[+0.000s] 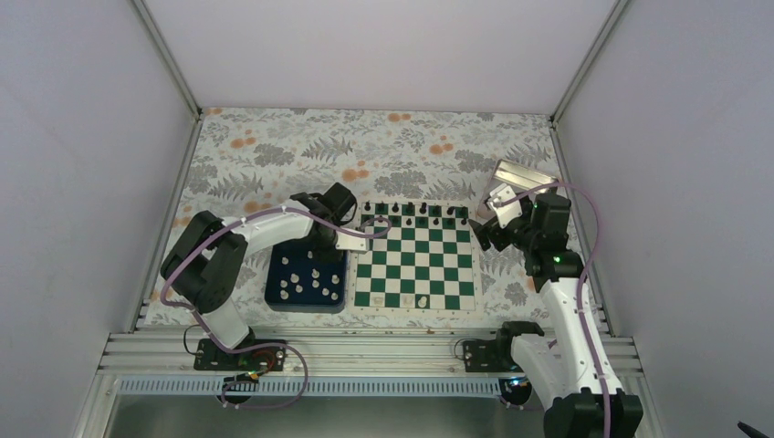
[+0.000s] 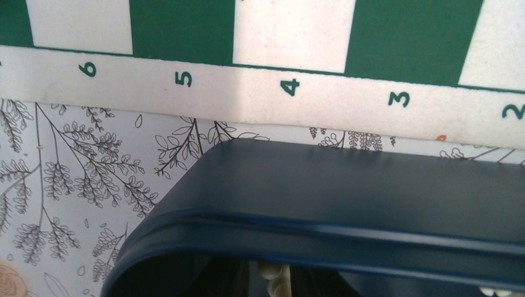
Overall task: Set up the chess pieces on the board
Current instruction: Pick up the chess piece from the storage box, then place the chess piece on the chessboard.
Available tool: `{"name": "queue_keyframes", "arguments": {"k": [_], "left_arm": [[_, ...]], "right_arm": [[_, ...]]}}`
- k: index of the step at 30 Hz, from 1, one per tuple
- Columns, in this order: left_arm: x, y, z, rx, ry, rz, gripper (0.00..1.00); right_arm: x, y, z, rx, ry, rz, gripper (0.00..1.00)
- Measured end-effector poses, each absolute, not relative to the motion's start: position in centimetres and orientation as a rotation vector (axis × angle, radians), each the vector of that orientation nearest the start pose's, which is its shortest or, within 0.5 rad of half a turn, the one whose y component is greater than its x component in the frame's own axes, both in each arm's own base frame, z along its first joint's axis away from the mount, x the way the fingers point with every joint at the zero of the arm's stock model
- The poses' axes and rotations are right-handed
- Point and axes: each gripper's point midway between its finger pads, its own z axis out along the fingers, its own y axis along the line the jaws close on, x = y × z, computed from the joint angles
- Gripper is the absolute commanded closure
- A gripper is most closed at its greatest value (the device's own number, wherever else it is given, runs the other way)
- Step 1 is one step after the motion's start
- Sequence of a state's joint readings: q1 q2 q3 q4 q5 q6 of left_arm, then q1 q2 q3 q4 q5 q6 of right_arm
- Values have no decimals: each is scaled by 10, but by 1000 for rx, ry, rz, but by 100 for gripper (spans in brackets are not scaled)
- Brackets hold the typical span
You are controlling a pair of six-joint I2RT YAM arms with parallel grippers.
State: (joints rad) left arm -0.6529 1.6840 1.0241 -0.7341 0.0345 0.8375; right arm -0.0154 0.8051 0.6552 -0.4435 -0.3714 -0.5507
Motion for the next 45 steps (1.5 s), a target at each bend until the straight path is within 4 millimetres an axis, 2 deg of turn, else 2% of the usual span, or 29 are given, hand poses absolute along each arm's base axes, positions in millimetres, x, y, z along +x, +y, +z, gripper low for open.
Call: {"name": "queue_keyframes", "arguments": {"k": [4,13,18,22,24,28,31,33,40,45], "left_arm": [[252,-202,29,2017,2180,-28,95],[248,-204,35,2034,2180,-21,97],[245,-208,61,2039,2147,3,97],[251,-222,100,2009,2088,25,96],[254,-239,123,1999,2028,20,96],[253,-294,171,2013,1856,-29,96],[250,-341,187,2047,1753,-88,96],[246,-367,184,2083,1710,-127,96],[217,-443,140,2262,1605,-262,96],[192,-484,123,2337,1518,-345,96]], "right_arm": [[283,59,197,-764,1973,68,0],[282,60,197,-767,1971,75,0],[281,60,197,-767,1972,76,0],[282,59,197,-766,1973,74,0],[282,57,196,-756,1978,68,0],[286,46,196,-710,1998,23,0],[293,34,193,-652,2029,-25,0],[298,21,190,-596,2056,-70,0],[304,-23,194,-417,2091,-217,0],[307,-44,194,-337,2105,-297,0]]}}
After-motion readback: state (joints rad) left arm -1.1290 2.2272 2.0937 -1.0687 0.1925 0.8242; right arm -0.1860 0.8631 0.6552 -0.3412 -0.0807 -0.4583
